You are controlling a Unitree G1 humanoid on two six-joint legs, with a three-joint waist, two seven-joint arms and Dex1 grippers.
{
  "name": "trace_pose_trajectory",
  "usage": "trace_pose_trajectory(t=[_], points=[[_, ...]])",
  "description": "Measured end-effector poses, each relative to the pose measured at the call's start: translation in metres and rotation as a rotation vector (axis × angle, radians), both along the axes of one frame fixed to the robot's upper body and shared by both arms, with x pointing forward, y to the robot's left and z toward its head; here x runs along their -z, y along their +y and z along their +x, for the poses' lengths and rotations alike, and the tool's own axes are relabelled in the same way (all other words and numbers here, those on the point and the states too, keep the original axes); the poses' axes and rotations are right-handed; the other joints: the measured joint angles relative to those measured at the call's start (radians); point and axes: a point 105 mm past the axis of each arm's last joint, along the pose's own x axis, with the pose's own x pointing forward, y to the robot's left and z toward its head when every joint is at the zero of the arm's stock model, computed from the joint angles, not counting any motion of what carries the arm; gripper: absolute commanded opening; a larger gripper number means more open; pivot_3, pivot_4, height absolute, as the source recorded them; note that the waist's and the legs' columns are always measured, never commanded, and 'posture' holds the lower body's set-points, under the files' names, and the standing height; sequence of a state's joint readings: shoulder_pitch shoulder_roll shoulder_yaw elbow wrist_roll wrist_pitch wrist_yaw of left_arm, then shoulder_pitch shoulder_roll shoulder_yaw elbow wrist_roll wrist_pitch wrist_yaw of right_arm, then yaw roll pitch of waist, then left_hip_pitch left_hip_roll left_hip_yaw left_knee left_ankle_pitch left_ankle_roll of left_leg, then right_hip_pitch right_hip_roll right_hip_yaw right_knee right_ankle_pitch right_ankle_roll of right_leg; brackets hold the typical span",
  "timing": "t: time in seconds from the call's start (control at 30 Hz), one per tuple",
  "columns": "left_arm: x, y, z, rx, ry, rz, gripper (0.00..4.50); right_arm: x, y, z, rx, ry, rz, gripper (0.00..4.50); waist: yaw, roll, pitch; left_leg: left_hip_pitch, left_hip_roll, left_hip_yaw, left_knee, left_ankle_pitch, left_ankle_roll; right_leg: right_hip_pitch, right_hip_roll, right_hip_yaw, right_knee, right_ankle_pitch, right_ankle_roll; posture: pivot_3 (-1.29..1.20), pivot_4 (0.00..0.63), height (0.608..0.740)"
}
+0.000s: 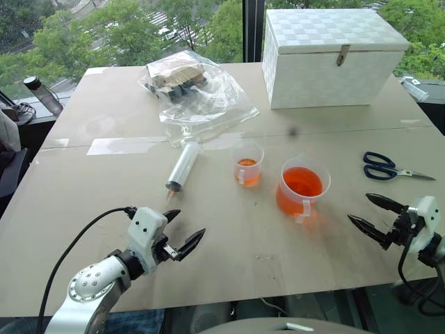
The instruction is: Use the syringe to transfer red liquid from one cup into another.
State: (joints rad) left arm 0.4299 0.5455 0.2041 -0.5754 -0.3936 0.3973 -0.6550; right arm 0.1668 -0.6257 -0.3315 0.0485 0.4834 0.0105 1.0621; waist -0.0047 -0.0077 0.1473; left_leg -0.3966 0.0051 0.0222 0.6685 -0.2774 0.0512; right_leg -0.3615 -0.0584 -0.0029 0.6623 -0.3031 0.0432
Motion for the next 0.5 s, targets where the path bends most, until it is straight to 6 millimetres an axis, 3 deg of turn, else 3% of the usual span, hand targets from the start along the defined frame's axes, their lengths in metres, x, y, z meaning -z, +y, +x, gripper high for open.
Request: trace_pose_trajectory(t=[0.5], points=[[0.0035,-0.0034,-0.0021,0.023,0.003,-0.017,4.5,0.0003,0.0004,-0.0005,-0.004,-0.007,-0.013,4.42,-0.002,0.0,0.0,0.0,0.0,0.0,0.0,0.0,0.0,0.0,0.0,0.0,0.0,0.0,0.0,0.0,0.15,0.74]])
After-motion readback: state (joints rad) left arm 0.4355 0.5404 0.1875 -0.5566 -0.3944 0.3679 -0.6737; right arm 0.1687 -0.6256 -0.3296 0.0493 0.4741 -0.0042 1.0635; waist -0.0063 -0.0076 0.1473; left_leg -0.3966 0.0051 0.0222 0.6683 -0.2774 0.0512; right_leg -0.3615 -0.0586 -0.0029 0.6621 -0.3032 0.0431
